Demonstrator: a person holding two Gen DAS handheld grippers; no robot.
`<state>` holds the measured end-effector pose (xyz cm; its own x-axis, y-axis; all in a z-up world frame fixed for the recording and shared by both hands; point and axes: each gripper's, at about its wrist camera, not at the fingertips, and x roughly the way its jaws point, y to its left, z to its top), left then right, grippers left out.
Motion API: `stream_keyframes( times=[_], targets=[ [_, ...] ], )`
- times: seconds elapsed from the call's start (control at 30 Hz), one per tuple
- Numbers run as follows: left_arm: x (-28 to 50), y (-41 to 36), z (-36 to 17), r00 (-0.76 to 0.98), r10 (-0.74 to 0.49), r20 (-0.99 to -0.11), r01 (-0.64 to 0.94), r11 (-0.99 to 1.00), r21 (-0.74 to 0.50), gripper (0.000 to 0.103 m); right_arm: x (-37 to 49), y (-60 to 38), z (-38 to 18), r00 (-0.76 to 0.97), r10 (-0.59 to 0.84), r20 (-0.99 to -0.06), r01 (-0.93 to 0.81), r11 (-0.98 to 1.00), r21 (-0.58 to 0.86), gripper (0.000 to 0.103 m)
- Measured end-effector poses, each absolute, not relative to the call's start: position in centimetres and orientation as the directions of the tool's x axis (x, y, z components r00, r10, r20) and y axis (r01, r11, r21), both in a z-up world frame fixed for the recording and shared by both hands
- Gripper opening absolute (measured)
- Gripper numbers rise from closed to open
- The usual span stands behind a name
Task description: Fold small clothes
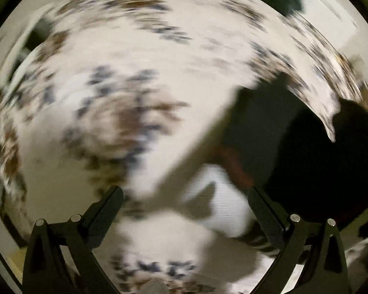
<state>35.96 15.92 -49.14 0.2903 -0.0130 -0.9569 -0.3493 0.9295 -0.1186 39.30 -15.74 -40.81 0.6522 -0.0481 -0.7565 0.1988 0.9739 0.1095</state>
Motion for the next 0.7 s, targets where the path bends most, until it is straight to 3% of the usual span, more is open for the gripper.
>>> stream_keyframes(
  times=[0.13,0.3,0.37,0.47,0.6,0.7],
  targets=[
    [32.9,21.7,-50.2,0.259,0.043,-0.965,-0.467,0.880,-0.087,0.103,41.0,-0.8,-45.8,0.604,-0.026,-0.797,-0.128,0.983,-0.130,0.028],
    [28.9,25.0,-51.6,0.226,0.049,-0.973,-0.566,0.820,-0.090,0.103,39.5,6.6,-51.5,0.560,-0.079,-0.825,-0.263,0.927,-0.267,0.029],
    [28.1,25.2,-51.9,0.219,0.021,-0.975,-0.585,0.803,-0.114,0.103,39.6,7.0,-51.7,0.521,-0.079,-0.850,-0.286,0.922,-0.262,0.041],
    [27.9,24.5,-51.4,0.235,-0.028,-0.972,-0.594,0.787,-0.166,0.103,39.4,6.5,-50.6,0.411,0.066,-0.909,-0.356,0.930,-0.093,0.065],
    [29.9,22.1,-48.8,0.304,-0.091,-0.948,-0.535,0.808,-0.248,0.103,39.7,0.6,-46.7,0.259,0.380,-0.888,-0.305,0.904,0.298,0.070],
    [32.0,19.3,-46.9,0.354,-0.197,-0.914,-0.461,0.814,-0.354,0.103,40.4,-7.6,-44.1,0.239,0.598,-0.765,-0.106,0.799,0.592,0.080]
  ],
)
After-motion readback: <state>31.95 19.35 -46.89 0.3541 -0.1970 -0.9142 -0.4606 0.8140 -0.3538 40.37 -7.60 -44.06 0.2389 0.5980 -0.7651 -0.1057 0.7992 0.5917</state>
